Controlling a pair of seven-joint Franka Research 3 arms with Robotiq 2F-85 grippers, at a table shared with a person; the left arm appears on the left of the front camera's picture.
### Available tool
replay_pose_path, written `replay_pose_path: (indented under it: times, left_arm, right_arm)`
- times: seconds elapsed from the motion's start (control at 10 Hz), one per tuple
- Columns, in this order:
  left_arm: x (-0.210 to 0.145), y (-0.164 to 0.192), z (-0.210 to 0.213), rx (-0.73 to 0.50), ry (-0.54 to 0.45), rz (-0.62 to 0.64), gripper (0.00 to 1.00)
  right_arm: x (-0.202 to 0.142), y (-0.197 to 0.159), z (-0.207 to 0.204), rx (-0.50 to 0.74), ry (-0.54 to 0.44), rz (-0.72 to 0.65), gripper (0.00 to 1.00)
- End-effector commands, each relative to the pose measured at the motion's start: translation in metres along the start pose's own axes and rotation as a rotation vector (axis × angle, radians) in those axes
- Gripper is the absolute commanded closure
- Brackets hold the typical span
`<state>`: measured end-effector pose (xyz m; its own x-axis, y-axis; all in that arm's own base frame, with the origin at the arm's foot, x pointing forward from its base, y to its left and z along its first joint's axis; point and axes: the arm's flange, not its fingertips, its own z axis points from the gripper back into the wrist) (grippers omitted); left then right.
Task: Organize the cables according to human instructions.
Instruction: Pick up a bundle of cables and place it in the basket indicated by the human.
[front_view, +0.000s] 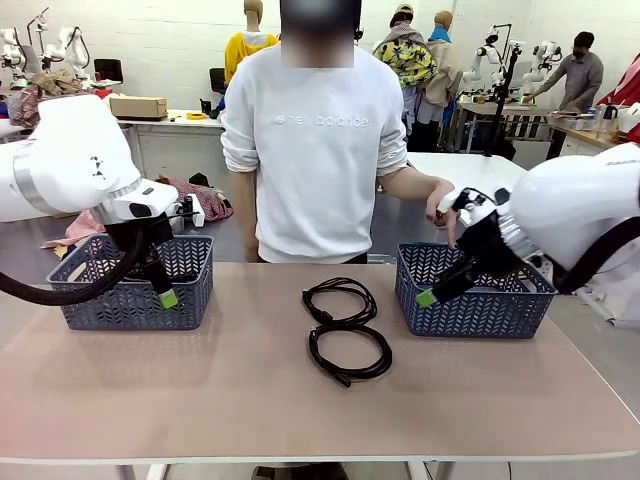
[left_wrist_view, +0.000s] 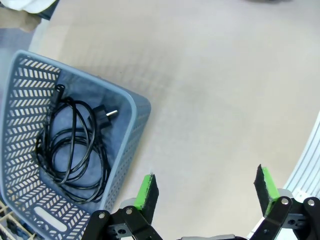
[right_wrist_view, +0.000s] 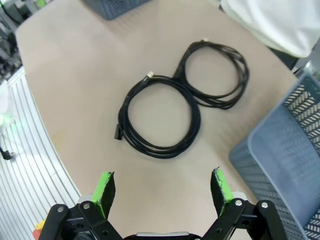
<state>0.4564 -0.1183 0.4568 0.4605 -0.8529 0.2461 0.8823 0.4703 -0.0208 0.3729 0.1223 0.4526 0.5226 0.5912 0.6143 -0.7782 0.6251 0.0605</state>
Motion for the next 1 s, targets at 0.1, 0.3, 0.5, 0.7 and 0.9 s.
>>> replay_pose_path:
  times: [0.1, 0.3, 0.5, 0.7, 0.9]
  left_arm:
    - [-0.002, 0.001, 0.003, -0.004, 0.005, -0.004, 0.00]
    - [-0.002, 0.001, 0.003, -0.004, 0.005, -0.004, 0.00]
    - [-0.002, 0.001, 0.003, -0.004, 0.005, -0.004, 0.00]
    - [-0.002, 0.001, 0.003, -0.004, 0.005, -0.004, 0.00]
    - [-0.002, 0.001, 0.003, -0.004, 0.005, -0.004, 0.00]
  right_arm:
    - [0.025, 0.015, -0.043, -0.004, 0.116, -0.016, 0.00]
    - [0.034, 0.030, -0.078, -0.011, 0.188, 0.024, 0.00]
    - [0.039, 0.038, -0.102, -0.014, 0.219, 0.042, 0.00]
    - [0.038, 0.040, -0.110, 0.004, 0.235, 0.037, 0.00]
    - [0.032, 0.041, -0.112, 0.020, 0.231, 0.062, 0.00]
